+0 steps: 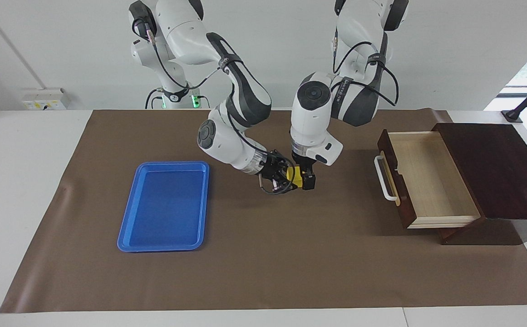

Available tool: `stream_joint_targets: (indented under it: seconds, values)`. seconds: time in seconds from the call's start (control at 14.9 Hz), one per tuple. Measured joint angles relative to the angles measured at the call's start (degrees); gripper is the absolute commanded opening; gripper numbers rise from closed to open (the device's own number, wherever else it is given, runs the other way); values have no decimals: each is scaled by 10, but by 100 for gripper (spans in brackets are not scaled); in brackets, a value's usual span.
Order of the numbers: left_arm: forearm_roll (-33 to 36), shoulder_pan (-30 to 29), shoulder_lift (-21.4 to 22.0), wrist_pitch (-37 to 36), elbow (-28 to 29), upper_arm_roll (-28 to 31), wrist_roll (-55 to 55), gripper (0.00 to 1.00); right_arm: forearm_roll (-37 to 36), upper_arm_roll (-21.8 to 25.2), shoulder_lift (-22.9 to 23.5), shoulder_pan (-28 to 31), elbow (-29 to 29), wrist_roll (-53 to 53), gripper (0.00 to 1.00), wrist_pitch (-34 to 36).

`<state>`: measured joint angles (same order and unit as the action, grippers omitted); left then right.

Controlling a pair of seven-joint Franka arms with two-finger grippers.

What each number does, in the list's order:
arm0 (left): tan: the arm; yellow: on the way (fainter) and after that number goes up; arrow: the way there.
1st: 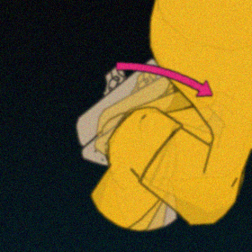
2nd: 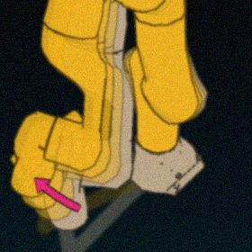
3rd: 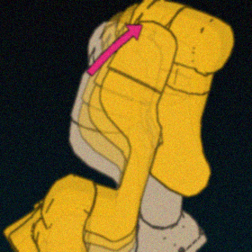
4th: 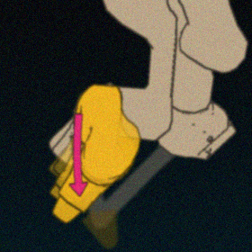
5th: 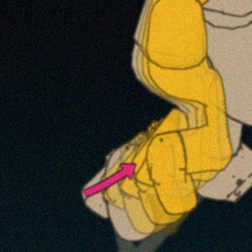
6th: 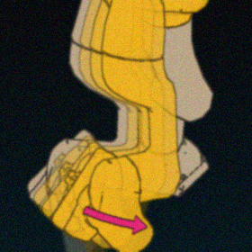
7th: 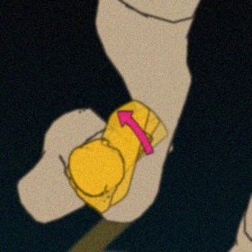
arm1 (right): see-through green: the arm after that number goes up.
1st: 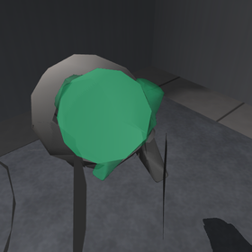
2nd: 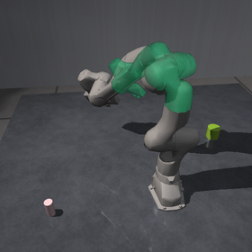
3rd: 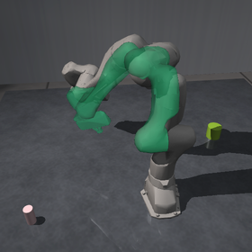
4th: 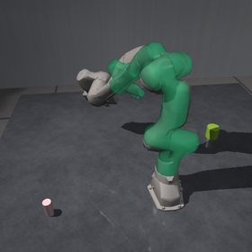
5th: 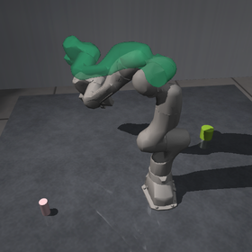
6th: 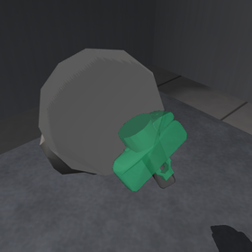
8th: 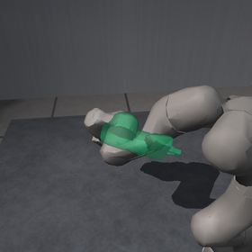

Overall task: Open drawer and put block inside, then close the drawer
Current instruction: 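Take the block with the left gripper while the right gripper releases it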

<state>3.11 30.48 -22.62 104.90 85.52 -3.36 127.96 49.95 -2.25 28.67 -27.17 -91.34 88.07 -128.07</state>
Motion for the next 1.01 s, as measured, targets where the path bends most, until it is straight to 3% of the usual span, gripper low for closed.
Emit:
stream_joint_targets:
  seconds: [0.07, 0.2, 0.27, 0.4, 0.47, 0.67, 0.87, 0.94, 1.01]
  values:
    - [0, 0, 0, 0, 1, 0, 4, 92, 0, 0, 0, 0, 0, 0, 0, 0]
    - [0, 1, 1, 4, 3, -1, 6, 91, 0, 0, 1, 0, 0, 0, 0, 0]
    - [0, 1, 1, 8, 5, -2, 6, 83, 0, 0, 1, 0, 0, 0, 0, 0]
    - [0, 3, 3, 14, 13, -2, 7, 48, 0, 0, 1, 0, 0, 0, 0, 0]
    - [0, 3, 5, 17, 18, -2, 7, 39, 0, 0, 1, 0, 0, 0, 0, 0]
    - [2, 2, 9, 25, 25, -1, 1, 25, -1, -1, 1, -1, -1, -1, 0, 0]
    - [2, 2, 10, 26, 26, -1, 1, 20, -1, -1, 1, -1, 0, -1, 0, 0]
    - [2, 2, 10, 26, 26, -1, 1, 20, -1, -1, 1, -1, 0, -1, 42, 0]
    - [2, 2, 10, 26, 26, -1, 1, 19, -1, -1, 1, -1, 0, -1, 75, 0]
